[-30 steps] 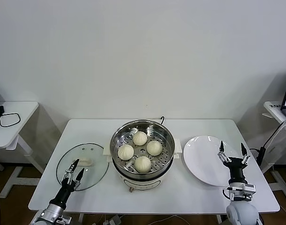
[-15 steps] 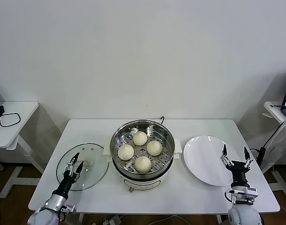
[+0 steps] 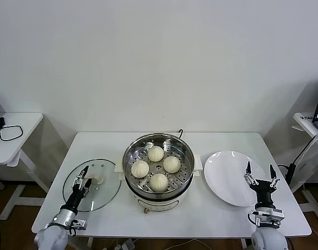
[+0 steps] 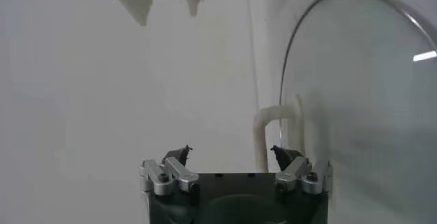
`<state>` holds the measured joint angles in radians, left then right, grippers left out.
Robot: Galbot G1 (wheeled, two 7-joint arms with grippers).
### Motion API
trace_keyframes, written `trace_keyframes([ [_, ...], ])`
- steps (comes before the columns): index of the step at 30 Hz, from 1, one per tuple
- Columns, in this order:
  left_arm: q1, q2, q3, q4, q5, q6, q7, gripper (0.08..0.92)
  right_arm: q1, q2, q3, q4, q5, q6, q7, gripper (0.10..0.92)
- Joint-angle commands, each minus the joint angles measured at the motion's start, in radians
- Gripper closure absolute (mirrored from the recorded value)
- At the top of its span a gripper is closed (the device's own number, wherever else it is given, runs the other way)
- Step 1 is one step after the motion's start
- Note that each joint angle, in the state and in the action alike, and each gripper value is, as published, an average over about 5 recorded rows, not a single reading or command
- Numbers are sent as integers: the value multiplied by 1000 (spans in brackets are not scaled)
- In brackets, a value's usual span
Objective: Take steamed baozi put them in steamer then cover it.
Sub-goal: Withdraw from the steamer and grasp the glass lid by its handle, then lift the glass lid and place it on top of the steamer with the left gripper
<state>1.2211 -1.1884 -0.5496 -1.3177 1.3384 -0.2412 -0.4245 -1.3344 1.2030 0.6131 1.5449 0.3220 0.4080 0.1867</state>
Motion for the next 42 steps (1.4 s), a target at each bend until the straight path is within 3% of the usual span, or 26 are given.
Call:
trace_keyframes([
  [1, -42, -10, 11, 28, 5, 7, 7, 177, 2, 4, 2, -6, -4, 0, -2, 203],
  [9, -56, -16, 18, 41, 5, 18, 30, 189, 4, 4, 4, -1, -4, 1, -1, 203],
  [19, -35, -13, 14, 3, -36, 15, 50, 467, 10, 6, -1, 2, -7, 3, -2, 203],
  [30, 35, 34, -21, -245, -169, 54, 90, 779, 11, 12, -5, 8, -11, 6, -4, 203],
  [42, 3, 150, -64, -612, -233, 173, 225, 811, 19, 20, -12, 10, -13, 5, -6, 203],
])
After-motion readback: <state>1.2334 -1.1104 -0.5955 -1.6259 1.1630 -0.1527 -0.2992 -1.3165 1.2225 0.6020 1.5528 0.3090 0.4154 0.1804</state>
